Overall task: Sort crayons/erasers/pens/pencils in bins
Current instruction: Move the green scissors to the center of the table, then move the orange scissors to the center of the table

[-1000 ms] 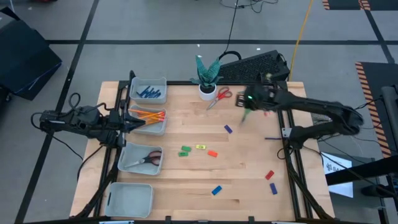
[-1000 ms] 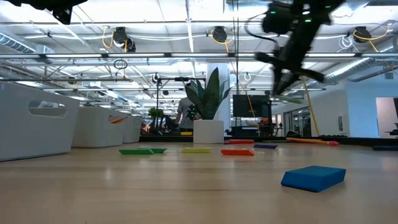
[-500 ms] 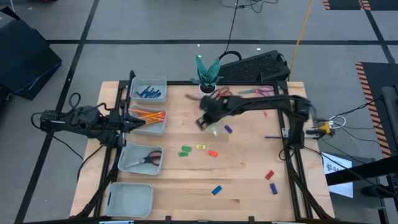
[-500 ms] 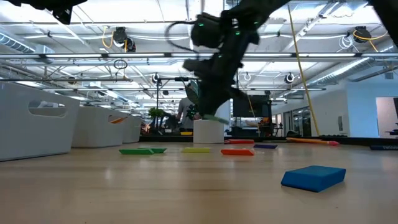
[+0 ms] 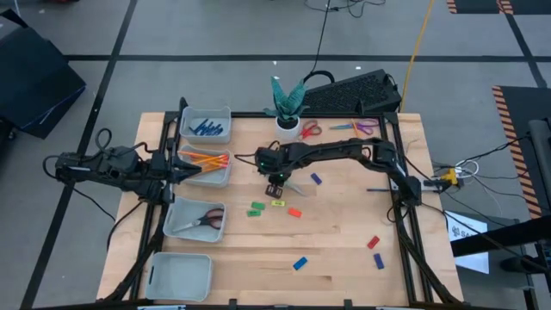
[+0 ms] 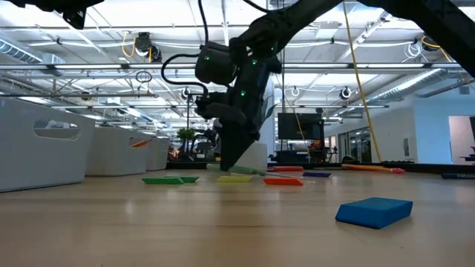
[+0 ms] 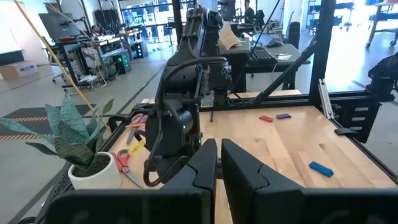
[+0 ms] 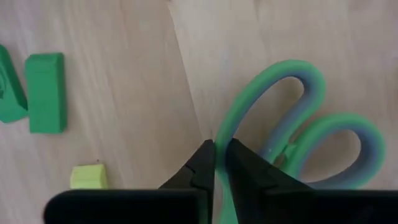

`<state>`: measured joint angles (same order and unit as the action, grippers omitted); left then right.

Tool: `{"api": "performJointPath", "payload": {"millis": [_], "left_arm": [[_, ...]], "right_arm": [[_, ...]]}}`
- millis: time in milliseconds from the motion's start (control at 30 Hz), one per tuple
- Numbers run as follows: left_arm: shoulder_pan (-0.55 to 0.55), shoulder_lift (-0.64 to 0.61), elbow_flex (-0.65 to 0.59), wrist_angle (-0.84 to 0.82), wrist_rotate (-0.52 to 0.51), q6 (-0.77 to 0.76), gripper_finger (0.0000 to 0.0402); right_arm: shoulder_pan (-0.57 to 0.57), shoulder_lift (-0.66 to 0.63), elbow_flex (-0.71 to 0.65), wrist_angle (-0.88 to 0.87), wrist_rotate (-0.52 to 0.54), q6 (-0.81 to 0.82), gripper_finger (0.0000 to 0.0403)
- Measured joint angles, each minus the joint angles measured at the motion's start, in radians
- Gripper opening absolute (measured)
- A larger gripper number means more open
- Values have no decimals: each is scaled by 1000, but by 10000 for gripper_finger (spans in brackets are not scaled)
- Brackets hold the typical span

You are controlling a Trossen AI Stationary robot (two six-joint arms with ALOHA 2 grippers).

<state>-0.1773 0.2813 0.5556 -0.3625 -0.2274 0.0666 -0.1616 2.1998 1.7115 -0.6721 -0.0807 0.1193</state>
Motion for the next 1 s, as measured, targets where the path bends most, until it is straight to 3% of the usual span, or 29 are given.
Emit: {"api": "performJointPath", "payload": {"millis": [233,367,500,633,767,1000], "left_arm": [[0,0,0,0,0,0,28],[0,0,0,0,0,0,28],[0,0,0,0,0,0,28],[0,0,0,0,0,0,28],[0,0,0,0,0,0,28],[0,0,0,0,0,0,28]], "right_arm": [[-5,-51,-2,10,0,12,113],[-32,-166,-1,-76,4,-70,163],[-108,-319,-42,-194,29,-211,189],[-244,-467,-199,-189,32,-290,192],[-383,-588,-420,-55,18,-383,185],[-551,-617,-724,313,-162,-493,169]]}}
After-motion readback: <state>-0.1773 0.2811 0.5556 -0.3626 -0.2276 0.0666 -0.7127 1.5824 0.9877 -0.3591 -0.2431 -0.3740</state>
